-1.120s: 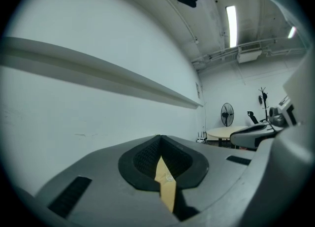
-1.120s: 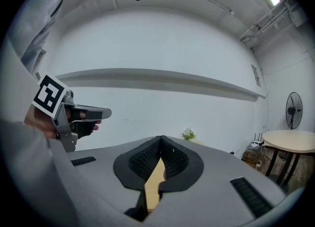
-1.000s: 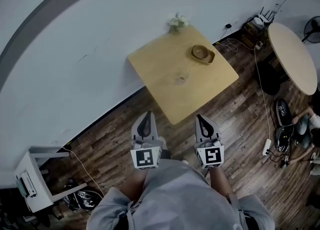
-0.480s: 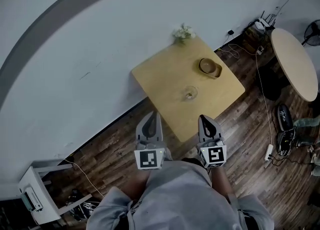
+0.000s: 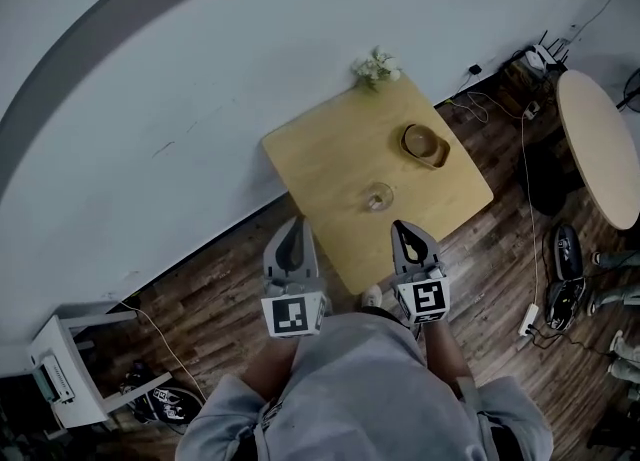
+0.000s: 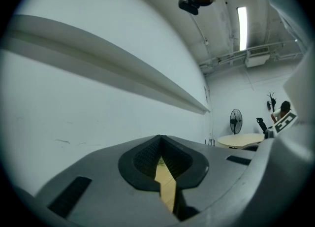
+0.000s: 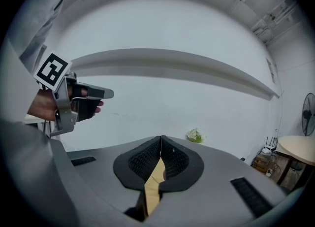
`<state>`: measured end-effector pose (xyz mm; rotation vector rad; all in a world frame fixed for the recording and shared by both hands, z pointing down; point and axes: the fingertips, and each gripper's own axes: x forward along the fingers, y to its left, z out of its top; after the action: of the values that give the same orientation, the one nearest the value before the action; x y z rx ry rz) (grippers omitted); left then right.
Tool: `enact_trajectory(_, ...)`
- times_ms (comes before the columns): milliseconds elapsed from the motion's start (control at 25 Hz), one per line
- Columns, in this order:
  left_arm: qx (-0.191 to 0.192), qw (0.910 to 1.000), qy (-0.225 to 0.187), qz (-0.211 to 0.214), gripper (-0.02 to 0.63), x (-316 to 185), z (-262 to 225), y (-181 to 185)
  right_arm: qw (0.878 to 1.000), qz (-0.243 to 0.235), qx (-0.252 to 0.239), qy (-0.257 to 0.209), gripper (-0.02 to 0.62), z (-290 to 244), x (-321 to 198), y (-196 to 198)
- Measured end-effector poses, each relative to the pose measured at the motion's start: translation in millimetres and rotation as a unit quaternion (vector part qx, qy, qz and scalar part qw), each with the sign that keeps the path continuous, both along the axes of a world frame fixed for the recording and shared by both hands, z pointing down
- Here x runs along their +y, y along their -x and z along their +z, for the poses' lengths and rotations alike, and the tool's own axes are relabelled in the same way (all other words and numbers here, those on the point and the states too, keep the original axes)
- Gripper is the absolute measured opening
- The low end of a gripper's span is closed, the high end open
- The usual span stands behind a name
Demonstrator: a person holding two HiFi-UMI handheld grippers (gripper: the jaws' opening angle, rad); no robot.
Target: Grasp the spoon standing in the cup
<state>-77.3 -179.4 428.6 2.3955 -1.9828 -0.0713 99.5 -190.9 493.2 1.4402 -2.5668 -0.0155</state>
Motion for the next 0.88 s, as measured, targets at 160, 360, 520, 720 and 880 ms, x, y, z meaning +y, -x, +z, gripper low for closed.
enact_trajectory(160,0.001,0.9996,0.010,-0.025,0.002,1.5,6.4,-9.6,0.999,-0.037,0.021,0.013,0.084,21.7,-15.2,-6.1)
enact_trajectory(360,-0.007,0.9977,0.016,-0.066,0.002,10.7,6.2,-5.8,0.994,-0.078,0.063,0.046,0.115,61.0,-28.9,-4.9)
enact_trajectory(520,-0.017,0.9942,0.037,-0.100,0.002,22.1,16.6,5.4,0.989,-0.101,0.078,0.068,0.115,95.5,-40.4,1.6)
enact_trajectory(720,-0.022,0.9893,0.039,-0.139,0.002,39.2,16.6,21.1,0.979,-0.145,0.120,0.075,0.115,130.4,-46.9,23.0)
enact_trajectory(880,-0.023,0.9853,0.042,-0.164,0.002,48.4,16.7,31.3,0.968,-0.176,0.161,0.074,0.115,152.5,-48.1,36.9)
